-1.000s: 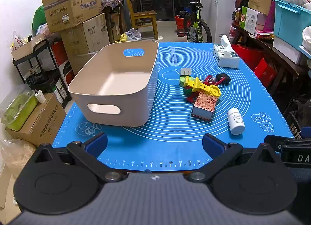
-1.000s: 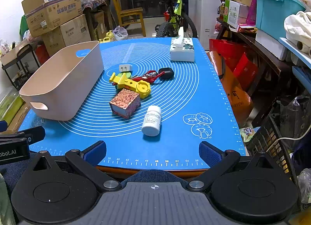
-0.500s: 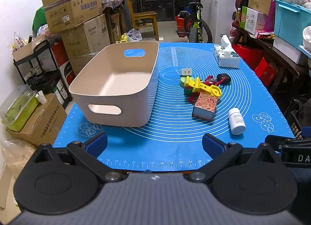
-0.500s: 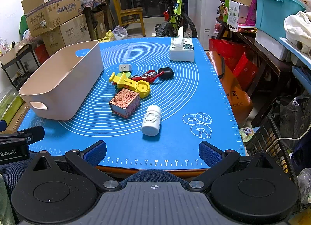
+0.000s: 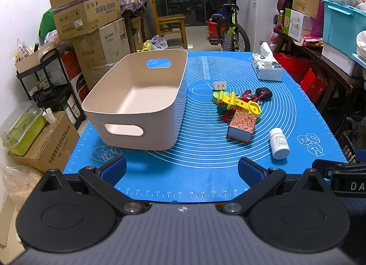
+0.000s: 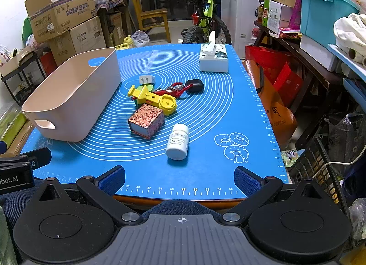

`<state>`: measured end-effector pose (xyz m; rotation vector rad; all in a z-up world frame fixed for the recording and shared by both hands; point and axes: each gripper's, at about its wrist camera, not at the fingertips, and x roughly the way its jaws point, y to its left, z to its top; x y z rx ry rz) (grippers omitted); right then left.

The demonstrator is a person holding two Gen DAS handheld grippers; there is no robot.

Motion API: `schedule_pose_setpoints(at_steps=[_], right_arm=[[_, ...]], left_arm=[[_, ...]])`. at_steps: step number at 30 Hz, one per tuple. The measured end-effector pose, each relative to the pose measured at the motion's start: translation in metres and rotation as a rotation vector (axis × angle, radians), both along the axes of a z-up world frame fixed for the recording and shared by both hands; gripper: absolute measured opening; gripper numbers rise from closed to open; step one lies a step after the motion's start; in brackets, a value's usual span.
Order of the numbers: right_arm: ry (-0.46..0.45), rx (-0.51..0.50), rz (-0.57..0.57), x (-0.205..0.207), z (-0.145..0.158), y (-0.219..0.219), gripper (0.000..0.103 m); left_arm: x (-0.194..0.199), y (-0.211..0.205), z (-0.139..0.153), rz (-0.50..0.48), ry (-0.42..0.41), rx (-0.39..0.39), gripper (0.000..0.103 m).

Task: Organize rigid objects

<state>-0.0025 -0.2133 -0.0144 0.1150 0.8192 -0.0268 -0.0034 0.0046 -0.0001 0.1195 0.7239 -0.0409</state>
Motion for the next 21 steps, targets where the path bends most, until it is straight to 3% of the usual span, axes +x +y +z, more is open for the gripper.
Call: schedule_pose_setpoints(at_steps=[21], right_arm=[[0.0, -0.002, 0.0, 0.0, 0.0003, 0.0001, 0.101]], left_arm=[[0.0017, 0.0009, 0.0041, 0.003, -0.004, 0.005, 0.103]])
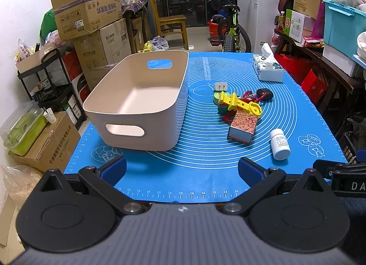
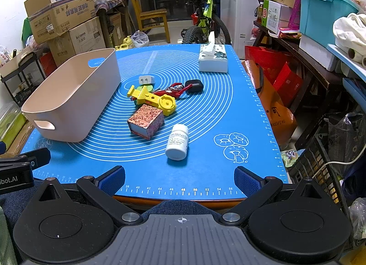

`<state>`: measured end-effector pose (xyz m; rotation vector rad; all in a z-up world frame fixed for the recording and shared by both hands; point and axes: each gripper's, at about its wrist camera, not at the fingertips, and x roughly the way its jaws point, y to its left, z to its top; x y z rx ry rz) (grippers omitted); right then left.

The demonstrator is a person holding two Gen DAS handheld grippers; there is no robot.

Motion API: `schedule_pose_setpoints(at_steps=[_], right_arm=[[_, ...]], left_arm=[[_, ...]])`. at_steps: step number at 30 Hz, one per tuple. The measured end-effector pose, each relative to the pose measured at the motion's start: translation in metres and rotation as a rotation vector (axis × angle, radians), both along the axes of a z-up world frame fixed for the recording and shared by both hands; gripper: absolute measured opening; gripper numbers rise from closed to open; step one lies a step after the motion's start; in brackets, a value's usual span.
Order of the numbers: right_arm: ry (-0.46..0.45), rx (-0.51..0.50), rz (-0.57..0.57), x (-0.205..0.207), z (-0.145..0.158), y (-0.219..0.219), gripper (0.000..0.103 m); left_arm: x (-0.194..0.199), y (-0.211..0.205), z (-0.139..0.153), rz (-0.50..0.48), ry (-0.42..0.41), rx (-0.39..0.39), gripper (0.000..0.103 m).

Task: Organize rigid objects

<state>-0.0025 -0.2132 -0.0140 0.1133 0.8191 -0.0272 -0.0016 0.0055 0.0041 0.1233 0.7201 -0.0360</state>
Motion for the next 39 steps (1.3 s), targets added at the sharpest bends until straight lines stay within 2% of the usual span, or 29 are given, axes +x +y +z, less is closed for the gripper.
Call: schedule_pose_setpoints(at_steps=[14, 21, 27, 31, 35, 39], right_arm=[[-0.02, -0.001, -0.005, -0.002, 0.005, -0.004, 0.101], [-0.036, 0.009, 0.004, 0.013, 0.021, -0.002, 0.101], [-0.041, 0.019, 0.015, 0.052, 0.032, 0.004, 0.101], [-0.016, 0.001, 0.022, 0.085, 0.025, 0.01, 0.101], [0.048, -0.006, 0.027, 0.12, 0.004, 0.013, 0.1], [0.132, -0.017, 0.028, 0.15, -0.022, 0.015, 0.098]], left_arm=[[0.001, 0.001, 0.004, 0.001, 0.007, 0.003, 0.103], [0.018, 0.01, 0.016, 0.01, 0.036, 0.003, 0.103], [0.064, 0.045, 0.043, 0.063, 0.038, -0.029, 0.103], [0.104, 0.079, 0.052, 0.12, 0.048, -0.036, 0.103], [0.142, 0.113, 0.044, 0.152, 0.089, -0.011, 0.103], [0.177, 0.145, 0.025, 0.197, 0.159, -0.021, 0.101]])
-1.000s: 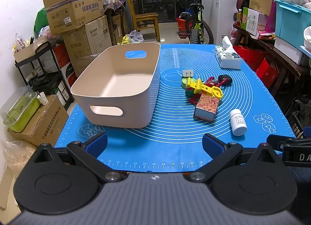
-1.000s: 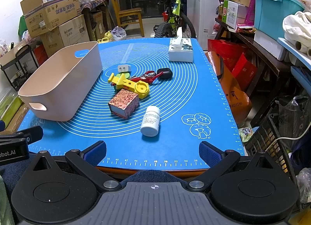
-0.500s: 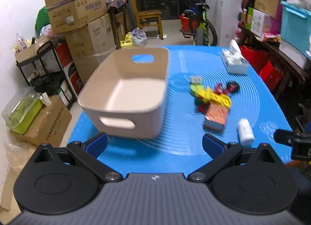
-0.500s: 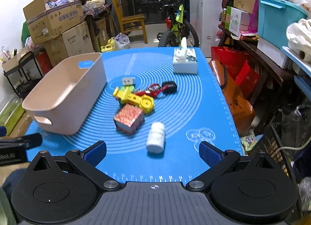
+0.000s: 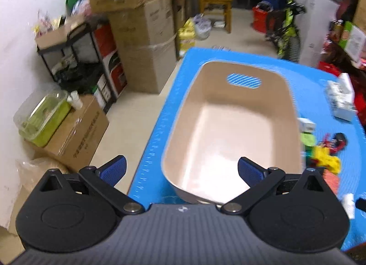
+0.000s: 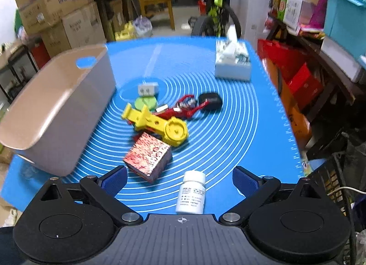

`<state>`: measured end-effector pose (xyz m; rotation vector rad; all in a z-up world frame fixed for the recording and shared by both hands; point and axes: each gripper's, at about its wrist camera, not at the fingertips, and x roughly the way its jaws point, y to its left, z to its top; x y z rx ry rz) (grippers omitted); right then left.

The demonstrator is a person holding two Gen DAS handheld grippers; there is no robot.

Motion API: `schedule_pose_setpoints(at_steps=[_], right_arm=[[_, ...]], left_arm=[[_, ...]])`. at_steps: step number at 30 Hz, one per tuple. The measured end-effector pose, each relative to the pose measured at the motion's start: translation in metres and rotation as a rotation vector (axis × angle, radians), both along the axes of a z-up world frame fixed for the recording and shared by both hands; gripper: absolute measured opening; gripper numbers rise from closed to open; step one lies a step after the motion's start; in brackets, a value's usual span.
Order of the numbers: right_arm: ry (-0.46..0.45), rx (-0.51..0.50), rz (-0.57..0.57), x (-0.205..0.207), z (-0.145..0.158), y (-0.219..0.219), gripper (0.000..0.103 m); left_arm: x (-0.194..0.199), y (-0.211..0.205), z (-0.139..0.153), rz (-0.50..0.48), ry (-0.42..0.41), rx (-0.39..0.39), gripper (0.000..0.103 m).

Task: Organize rigid objects
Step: 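Grasp the white pill bottle with the right gripper while the left gripper grips the bin rim, then carry the pill bottle into the beige bin and open the right gripper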

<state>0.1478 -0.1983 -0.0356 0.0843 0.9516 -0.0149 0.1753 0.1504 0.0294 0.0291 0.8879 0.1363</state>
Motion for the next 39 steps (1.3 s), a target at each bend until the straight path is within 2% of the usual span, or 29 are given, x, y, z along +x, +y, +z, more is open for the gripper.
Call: schedule_pose_setpoints(at_steps=[2, 3, 7, 10, 12, 14, 17, 18, 22, 24, 28, 31, 35, 39], right_arm=[[0.043, -0.004, -0.005, 0.012, -0.016, -0.001, 0.097], [0.063, -0.008, -0.006, 0.016, -0.023, -0.002, 0.095], [0.131, -0.036, -0.01, 0.031, -0.047, -0.004, 0.093], [0.18, -0.034, -0.02, 0.038, -0.06, -0.006, 0.09], [0.214, -0.031, -0.023, 0.04, -0.068, -0.006, 0.087], [0.247, -0.039, -0.021, 0.041, -0.075, -0.004, 0.083], [0.255, -0.052, -0.012, 0.039, -0.077, 0.0, 0.08], [0.253, -0.046, -0.011, 0.039, -0.076, 0.001, 0.076], [0.248, -0.041, -0.012, 0.035, -0.072, 0.004, 0.059], [0.249, -0.043, -0.008, 0.034, -0.07, 0.008, 0.045], [0.237, -0.052, -0.005, 0.035, -0.066, 0.006, 0.045], [0.19, -0.072, -0.022, 0.036, -0.053, 0.006, 0.045], [0.083, -0.084, -0.02, 0.046, -0.016, 0.012, 0.045], [-0.061, -0.084, 0.066, 0.066, 0.029, 0.035, 0.045]], left_arm=[[0.017, 0.01, -0.015, 0.004, 0.045, -0.007, 0.098], [0.024, 0.014, -0.022, 0.011, 0.058, -0.004, 0.09], [0.045, 0.021, -0.05, 0.018, 0.143, -0.029, 0.077], [0.054, 0.021, -0.062, 0.024, 0.177, -0.027, 0.061], [0.058, 0.023, -0.069, 0.037, 0.197, -0.053, 0.045], [0.059, 0.022, -0.074, 0.048, 0.222, -0.075, 0.037], [0.064, 0.025, -0.077, 0.061, 0.24, -0.037, 0.023], [0.065, 0.027, -0.077, 0.066, 0.24, -0.037, 0.018], [0.064, 0.037, -0.079, 0.072, 0.22, -0.117, 0.014], [0.066, 0.038, -0.081, 0.067, 0.213, -0.131, 0.014], [0.068, 0.04, -0.081, 0.067, 0.204, -0.142, 0.013], [0.07, 0.043, -0.082, 0.069, 0.198, -0.156, 0.013], [0.071, 0.045, -0.083, 0.072, 0.195, -0.161, 0.013], [0.071, 0.047, -0.083, 0.076, 0.193, -0.162, 0.013]])
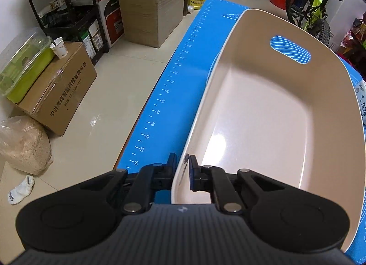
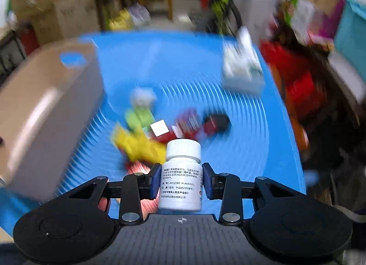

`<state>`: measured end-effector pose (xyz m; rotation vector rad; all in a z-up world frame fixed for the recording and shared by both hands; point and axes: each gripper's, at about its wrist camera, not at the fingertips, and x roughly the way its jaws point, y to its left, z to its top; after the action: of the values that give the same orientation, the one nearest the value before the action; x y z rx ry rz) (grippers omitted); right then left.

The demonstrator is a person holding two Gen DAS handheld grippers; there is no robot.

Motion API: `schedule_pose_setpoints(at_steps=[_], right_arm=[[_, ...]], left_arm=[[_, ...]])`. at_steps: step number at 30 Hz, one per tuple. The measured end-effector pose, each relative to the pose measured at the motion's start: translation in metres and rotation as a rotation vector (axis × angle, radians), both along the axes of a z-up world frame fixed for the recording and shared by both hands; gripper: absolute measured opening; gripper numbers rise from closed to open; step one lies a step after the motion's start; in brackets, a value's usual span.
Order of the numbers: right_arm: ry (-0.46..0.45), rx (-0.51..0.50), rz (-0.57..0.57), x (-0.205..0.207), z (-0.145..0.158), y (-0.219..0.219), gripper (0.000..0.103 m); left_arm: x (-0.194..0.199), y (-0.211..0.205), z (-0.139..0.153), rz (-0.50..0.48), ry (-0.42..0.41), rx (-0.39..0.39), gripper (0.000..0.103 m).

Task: Organize rigid objects
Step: 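Carry the pill bottle into the beige bin and open the right gripper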

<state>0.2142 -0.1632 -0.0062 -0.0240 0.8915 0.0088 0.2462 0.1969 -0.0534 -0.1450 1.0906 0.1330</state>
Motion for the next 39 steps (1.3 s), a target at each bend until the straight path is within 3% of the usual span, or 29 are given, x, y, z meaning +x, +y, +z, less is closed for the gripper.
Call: schedule_pose_setpoints(at_steps=[7, 15, 22, 29, 33, 39], right_arm=[[-0.14, 0.041, 0.249, 0.044, 0.049, 0.082, 0.045], [-0.064, 0.04, 0.437, 0.079, 0.027, 0.171, 0.045], [0.087, -0.017, 0.48, 0.088, -0.02, 0.21, 0.045], [0.319, -0.081, 0.436, 0.106, -0.063, 0.227, 0.045], [0.354, -0.087, 0.418, 0.106, -0.068, 0.228, 0.044], [0.28, -0.072, 0.425, 0.093, -0.056, 0.224, 0.067]], left_arm=[[0.0, 0.0, 0.0, 0.001, 0.0, 0.006, 0.013], [0.0, 0.0, 0.0, 0.006, 0.002, 0.009, 0.014], [-0.001, 0.0, 0.0, 0.003, 0.0, 0.008, 0.013], [-0.001, -0.001, 0.0, 0.004, 0.0, 0.012, 0.014], [-0.001, 0.0, 0.001, 0.004, -0.001, 0.011, 0.014], [-0.001, 0.001, 0.002, 0.006, 0.002, 0.016, 0.014]])
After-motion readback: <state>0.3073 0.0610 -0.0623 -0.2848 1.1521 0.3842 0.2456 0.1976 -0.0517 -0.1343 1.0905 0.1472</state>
